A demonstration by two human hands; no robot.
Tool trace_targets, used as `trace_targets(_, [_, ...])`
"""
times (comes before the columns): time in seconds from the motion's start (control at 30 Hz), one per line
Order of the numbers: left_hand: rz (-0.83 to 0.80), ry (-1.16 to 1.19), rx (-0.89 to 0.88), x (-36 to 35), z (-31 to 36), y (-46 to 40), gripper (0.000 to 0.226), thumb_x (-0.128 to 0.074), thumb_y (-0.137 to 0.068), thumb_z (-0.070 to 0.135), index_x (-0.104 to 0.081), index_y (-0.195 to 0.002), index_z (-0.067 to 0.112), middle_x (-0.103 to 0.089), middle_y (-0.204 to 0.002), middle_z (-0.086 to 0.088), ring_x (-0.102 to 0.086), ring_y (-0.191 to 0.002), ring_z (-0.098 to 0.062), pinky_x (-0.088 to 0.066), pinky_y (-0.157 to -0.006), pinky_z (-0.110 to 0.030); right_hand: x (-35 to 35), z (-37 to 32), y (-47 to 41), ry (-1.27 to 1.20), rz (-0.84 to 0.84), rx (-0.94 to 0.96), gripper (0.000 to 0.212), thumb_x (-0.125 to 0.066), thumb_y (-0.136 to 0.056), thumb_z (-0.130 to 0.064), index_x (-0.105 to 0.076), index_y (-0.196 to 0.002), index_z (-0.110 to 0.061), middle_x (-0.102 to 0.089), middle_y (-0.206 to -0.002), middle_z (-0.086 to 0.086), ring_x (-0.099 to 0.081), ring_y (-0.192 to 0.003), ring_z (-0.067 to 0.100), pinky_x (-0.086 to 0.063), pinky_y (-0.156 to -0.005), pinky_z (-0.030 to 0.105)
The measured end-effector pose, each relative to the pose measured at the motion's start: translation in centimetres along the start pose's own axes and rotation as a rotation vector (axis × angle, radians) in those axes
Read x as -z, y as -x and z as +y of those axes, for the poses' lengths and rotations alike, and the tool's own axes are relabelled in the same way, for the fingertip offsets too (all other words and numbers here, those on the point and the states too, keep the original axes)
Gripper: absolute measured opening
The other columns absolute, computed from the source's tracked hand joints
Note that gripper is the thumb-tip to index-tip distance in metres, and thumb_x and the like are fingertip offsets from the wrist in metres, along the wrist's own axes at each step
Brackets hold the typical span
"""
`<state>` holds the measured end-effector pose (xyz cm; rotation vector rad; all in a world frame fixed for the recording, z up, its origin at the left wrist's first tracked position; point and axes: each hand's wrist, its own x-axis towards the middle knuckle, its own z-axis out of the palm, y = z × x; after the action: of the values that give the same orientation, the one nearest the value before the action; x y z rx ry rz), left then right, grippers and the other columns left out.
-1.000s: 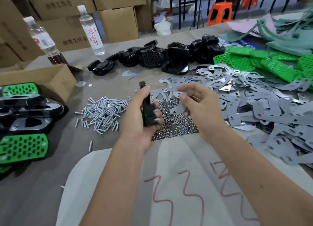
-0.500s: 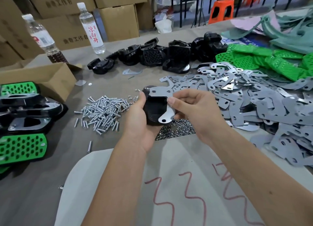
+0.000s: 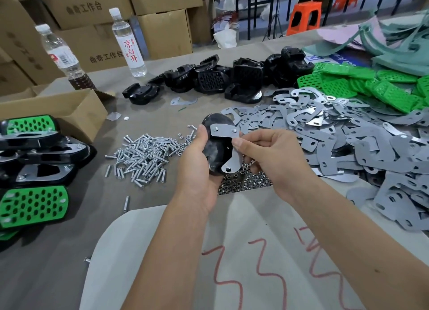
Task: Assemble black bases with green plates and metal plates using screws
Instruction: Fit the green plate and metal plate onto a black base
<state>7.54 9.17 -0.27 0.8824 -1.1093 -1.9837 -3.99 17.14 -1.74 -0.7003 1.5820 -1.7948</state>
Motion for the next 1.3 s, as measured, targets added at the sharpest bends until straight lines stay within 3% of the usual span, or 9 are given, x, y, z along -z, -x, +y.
trace_targets(0.1, [-0.008,-0.026,-0.015,-0.1,-0.1,0.1,0.049,-0.042,-0.108,0.045,-0.076,-0.112,0.01,-0.078,-0.11,-0.012,-0.076,-0.1,-0.023,-0.057,-0.089,-0.041,0.0,-0.1,0.0,-0.001,-0.008,-0.006,0.015,-0.087,-0.082,-0.011,-0.076,-0.081,-0.001,-0.068,-0.062,0.007,-0.054,-0.049,0.011,-0.044,-0.043,0.021])
trace_targets(0.23, [-0.019,-0.021,0.012,-0.1,0.0,0.2,0.04,-0.049,-0.107,0.039,-0.075,-0.11,0.009,-0.079,-0.106,-0.009,-0.076,-0.092,-0.021,-0.06,-0.079,-0.035,-0.1,-0.1,0.0,-0.009,-0.003,-0.022,0.013,-0.086,-0.083,-0.012,-0.076,-0.08,-0.004,-0.069,-0.065,0.009,-0.057,-0.051,0.013,-0.046,-0.045,0.021])
trace_targets(0.33, [-0.056,-0.046,0.001,0.0,0.0,0.2,0.028,-0.049,-0.096,0.005,-0.072,-0.111,0.0,-0.074,-0.104,-0.015,-0.068,-0.094,-0.028,-0.054,-0.083,-0.039,0.1,0.0,-0.2,-0.011,0.021,-0.036,0.014,-0.085,-0.084,-0.013,-0.075,-0.08,-0.004,-0.068,-0.064,0.009,-0.056,-0.051,0.013,-0.047,-0.045,0.021])
trace_targets(0.43, [-0.061,-0.091,-0.034,-0.2,-0.2,0.2,0.045,-0.036,-0.08,-0.016,-0.068,-0.108,-0.001,-0.067,-0.1,-0.02,-0.06,-0.095,-0.031,-0.048,-0.085,-0.043,0.2,0.2,-0.3,0.022,0.043,-0.025,0.016,-0.085,-0.085,-0.013,-0.074,-0.082,-0.002,-0.066,-0.059,0.006,-0.054,-0.047,0.012,-0.044,-0.042,0.021])
trace_targets(0.6, [-0.032,-0.133,-0.048,-0.2,-0.2,0.3,0.044,-0.034,-0.078,-0.018,-0.067,-0.098,0.004,-0.067,-0.086,-0.012,-0.059,-0.083,-0.025,-0.051,-0.07,-0.033,0.2,0.0,-0.1,0.065,0.006,-0.026,0.018,-0.086,-0.083,-0.014,-0.072,-0.086,-0.003,-0.068,-0.06,0.005,-0.054,-0.049,0.01,-0.038,-0.041,0.02])
trace_targets(0.77, [-0.037,-0.139,-0.022,-0.3,-0.1,0.5,0.045,-0.034,-0.081,-0.018,-0.068,-0.102,0.004,-0.072,-0.083,-0.008,-0.067,-0.075,-0.021,-0.058,-0.069,-0.031,0.1,-0.3,0.2,0.002,0.009,-0.033,0.026,-0.089,-0.078,-0.007,-0.068,-0.093,-0.001,-0.073,-0.069,0.015,-0.058,-0.048,0.015,-0.049,-0.047,0.022])
trace_targets(1.1, [-0.024,-0.12,0.012,-0.7,-0.2,0.9,0.053,-0.031,-0.076,-0.02,-0.063,-0.113,-0.002,-0.069,-0.096,-0.018,-0.064,-0.089,-0.032,-0.053,-0.082,-0.041,0.0,-0.2,0.4,-0.045,0.053,0.015,0.041,-0.089,-0.074,0.001,-0.051,-0.07,-0.012,-0.061,-0.057,0.008,-0.057,-0.04,0.016,-0.048,-0.044,0.024])
trace_targets(1.3, [-0.107,-0.097,0.038,-0.5,0.2,1.2,0.052,-0.028,-0.076,-0.023,-0.063,-0.106,0.001,-0.076,-0.089,-0.014,-0.074,-0.081,-0.026,-0.06,-0.068,-0.031,0.1,-0.4,0.6,-0.063,0.034,0.018,0.05,-0.087,-0.074,0.007,-0.043,-0.065,-0.015,-0.06,-0.071,0.02,-0.052,-0.04,0.014,-0.045,-0.044,0.022])
